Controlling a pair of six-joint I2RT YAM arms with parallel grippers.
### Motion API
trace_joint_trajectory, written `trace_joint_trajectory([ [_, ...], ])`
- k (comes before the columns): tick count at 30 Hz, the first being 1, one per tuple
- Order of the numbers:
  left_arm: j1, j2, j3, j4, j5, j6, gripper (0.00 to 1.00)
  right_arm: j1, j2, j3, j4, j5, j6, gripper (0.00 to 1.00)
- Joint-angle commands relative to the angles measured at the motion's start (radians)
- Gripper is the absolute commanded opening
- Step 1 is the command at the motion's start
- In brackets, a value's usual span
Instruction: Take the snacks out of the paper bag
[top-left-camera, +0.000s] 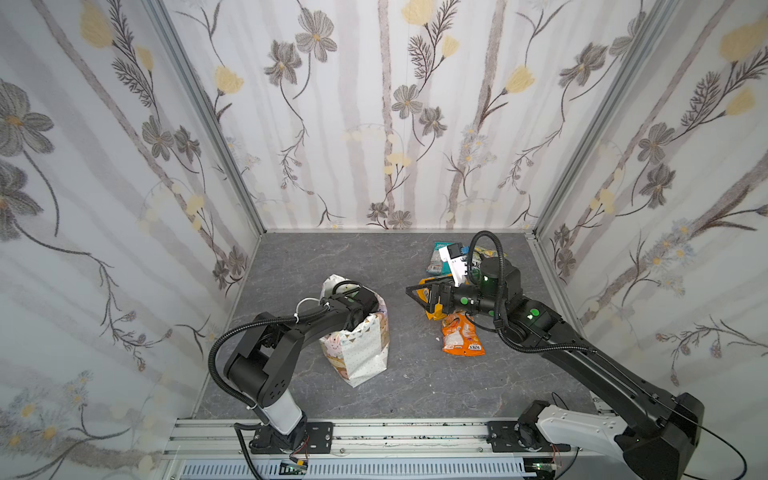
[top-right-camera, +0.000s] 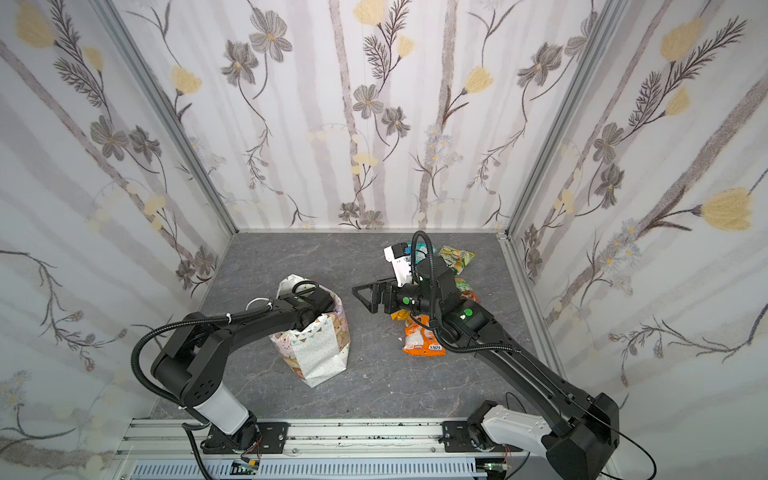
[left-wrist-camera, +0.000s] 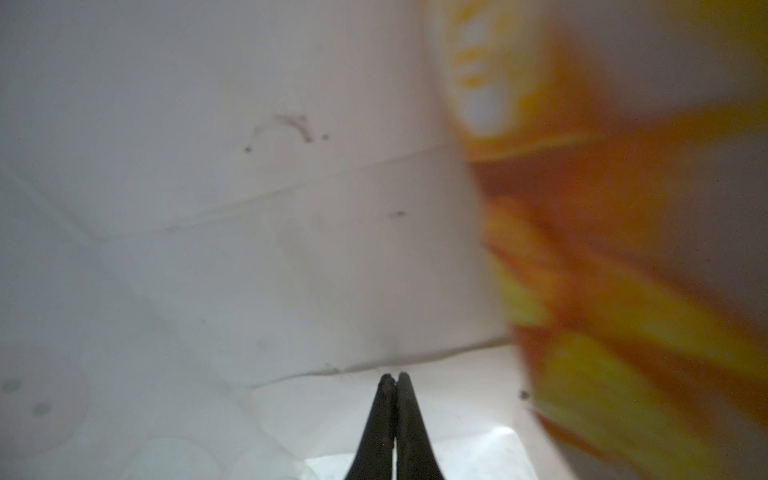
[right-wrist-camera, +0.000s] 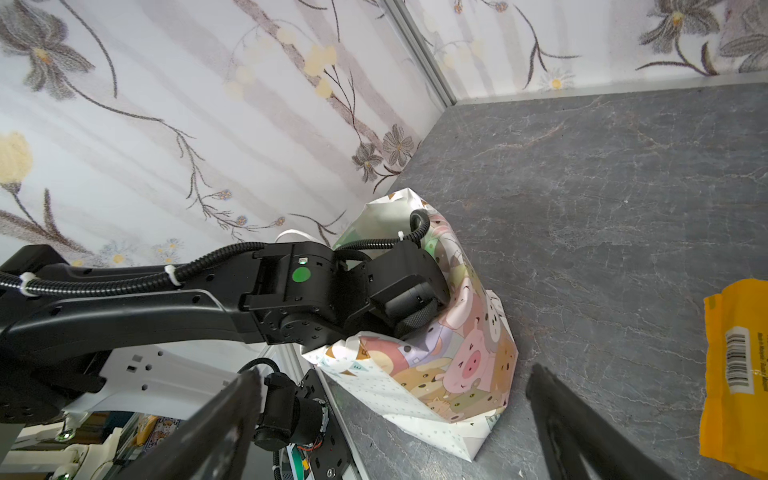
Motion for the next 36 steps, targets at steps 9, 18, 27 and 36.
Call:
trace_joint_trajectory([
  [9, 0.001, -0.071, 0.094, -0.064, 0.008, 0.153, 0.00, 0.095, 0.221, 0.056, 0.078, -0.009, 0.061, 0.95],
  [18, 0.004, -0.101, 0.232, -0.193, -0.051, 0.279, 0.00, 0.100, 0.335, 0.012, 0.057, 0.036, 0.082, 0.88],
  [27, 0.008, -0.134, 0.358, -0.292, -0.129, 0.351, 0.00, 0.096, 0.355, -0.009, 0.041, 0.046, 0.106, 0.85],
  [36, 0.009, -0.196, 0.460, -0.367, -0.332, 0.383, 0.00, 0.096, 0.349, -0.004, 0.039, 0.043, 0.109, 0.85],
])
